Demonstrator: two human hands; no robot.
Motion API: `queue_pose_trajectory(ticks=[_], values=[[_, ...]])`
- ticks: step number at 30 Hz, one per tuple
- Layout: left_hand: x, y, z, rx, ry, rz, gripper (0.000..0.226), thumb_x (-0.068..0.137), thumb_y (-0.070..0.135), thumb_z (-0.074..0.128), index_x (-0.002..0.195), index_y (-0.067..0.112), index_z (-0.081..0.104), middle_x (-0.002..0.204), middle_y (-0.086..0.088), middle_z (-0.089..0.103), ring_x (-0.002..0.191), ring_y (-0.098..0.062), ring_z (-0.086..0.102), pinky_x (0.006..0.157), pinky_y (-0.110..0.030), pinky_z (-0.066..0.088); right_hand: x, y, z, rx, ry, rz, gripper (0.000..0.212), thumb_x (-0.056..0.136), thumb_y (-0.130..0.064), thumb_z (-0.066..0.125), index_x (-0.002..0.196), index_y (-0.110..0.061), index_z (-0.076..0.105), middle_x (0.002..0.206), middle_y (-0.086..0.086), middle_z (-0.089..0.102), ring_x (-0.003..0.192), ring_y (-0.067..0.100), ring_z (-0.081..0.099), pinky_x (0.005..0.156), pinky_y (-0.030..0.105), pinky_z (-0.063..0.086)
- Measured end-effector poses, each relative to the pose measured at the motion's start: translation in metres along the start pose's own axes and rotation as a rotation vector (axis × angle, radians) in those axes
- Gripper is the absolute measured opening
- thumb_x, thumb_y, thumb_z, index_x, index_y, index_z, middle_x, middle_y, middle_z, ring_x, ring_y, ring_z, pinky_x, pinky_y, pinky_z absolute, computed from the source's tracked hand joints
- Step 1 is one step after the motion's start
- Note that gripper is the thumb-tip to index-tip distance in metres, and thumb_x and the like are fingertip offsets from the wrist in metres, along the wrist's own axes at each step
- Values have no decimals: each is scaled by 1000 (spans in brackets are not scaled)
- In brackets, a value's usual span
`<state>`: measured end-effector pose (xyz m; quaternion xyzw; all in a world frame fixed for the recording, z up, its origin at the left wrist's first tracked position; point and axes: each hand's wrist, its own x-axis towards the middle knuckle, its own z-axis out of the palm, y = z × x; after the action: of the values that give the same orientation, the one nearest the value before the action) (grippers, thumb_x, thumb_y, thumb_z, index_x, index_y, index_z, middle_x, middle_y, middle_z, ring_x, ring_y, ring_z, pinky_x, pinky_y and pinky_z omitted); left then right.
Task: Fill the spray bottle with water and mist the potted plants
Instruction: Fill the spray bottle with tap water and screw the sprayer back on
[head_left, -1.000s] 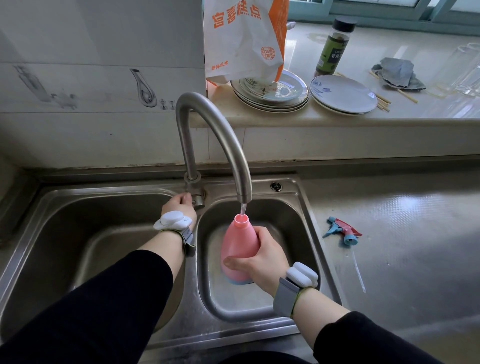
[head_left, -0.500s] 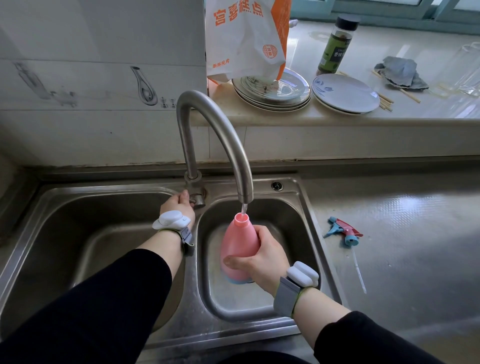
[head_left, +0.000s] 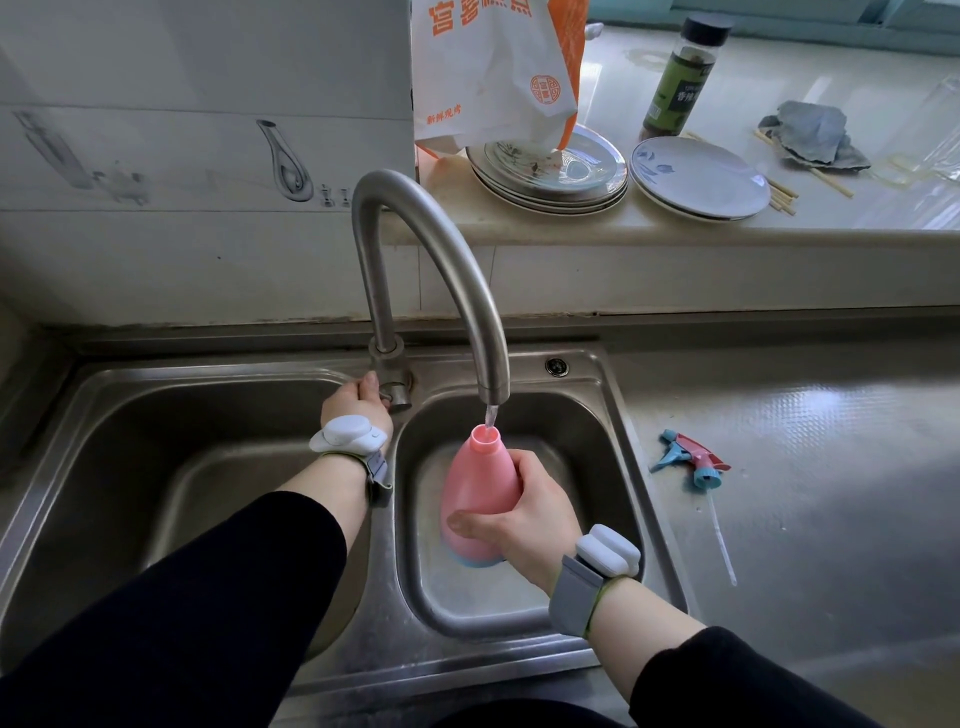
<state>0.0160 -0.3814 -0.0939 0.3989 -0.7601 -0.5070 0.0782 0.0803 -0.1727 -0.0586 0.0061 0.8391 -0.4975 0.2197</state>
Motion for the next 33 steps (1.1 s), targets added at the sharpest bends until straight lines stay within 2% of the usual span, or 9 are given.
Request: queue_pose_trajectory(ticks=[6,11,14,21,25,27,29,31,33], values=[[1,1,1,51,8,22,44,100,41,39,99,7,66,95,-14,73,92,-31,68,91,-39,50,0,-2,0,-2,6,-5,71,41,-52,81,102,-49,45,97,-22,59,87,5,59,63,20,52],[2,2,3,90,34,37,45,100,43,38,94,8,65,93,-13,72,89,-31,67,85,-37,48,1,-6,-2,29,9,-6,74,41,-49,82,106,-46,48,99,-18,60,89,9,60,67,37,61],[7,6,0,117,23,57,48,100,43,36,86,6,63,92,-15,72,88,-33,66,84,-36,48,1,-8,-2,41,26,-12,72,41,-48,82,106,-44,49,98,-17,60,89,9,60,66,38,61],[23,11,-4,234,4,104,59,100,46,32,90,0,68,96,-19,71,94,-37,62,81,-35,41,1,-11,-1,37,67,-40,67,42,-49,81,101,-49,49,96,-21,60,86,3,60,61,20,52],[21,8,-6,207,-33,110,59,99,48,35,90,0,69,97,-18,71,95,-36,63,89,-40,47,1,-11,-2,48,79,-36,69,43,-49,81,105,-45,49,97,-19,61,87,4,60,62,21,52],[17,3,-6,224,-44,76,59,96,53,38,97,3,68,100,-16,71,96,-37,63,85,-37,46,-1,-9,-4,58,90,-31,69,43,-48,81,104,-45,49,96,-20,61,86,3,60,60,18,49],[6,-5,-5,222,-63,39,56,93,55,43,104,4,66,103,-14,70,97,-37,63,83,-35,45,-3,-6,-8,70,103,-26,68,42,-49,81,102,-45,49,96,-20,61,85,3,60,58,16,49],[-9,-16,-1,201,-104,44,47,92,49,50,99,5,66,100,-14,71,96,-36,64,79,-33,42,-6,-3,-14,79,110,-22,69,41,-50,80,102,-46,48,97,-19,60,86,3,59,50,13,47],[-26,-27,5,144,-157,24,37,92,39,54,103,7,67,101,-14,72,98,-34,65,84,-32,46,-6,2,-22,85,120,-21,70,42,-49,81,103,-45,48,98,-17,60,86,4,59,51,13,48]])
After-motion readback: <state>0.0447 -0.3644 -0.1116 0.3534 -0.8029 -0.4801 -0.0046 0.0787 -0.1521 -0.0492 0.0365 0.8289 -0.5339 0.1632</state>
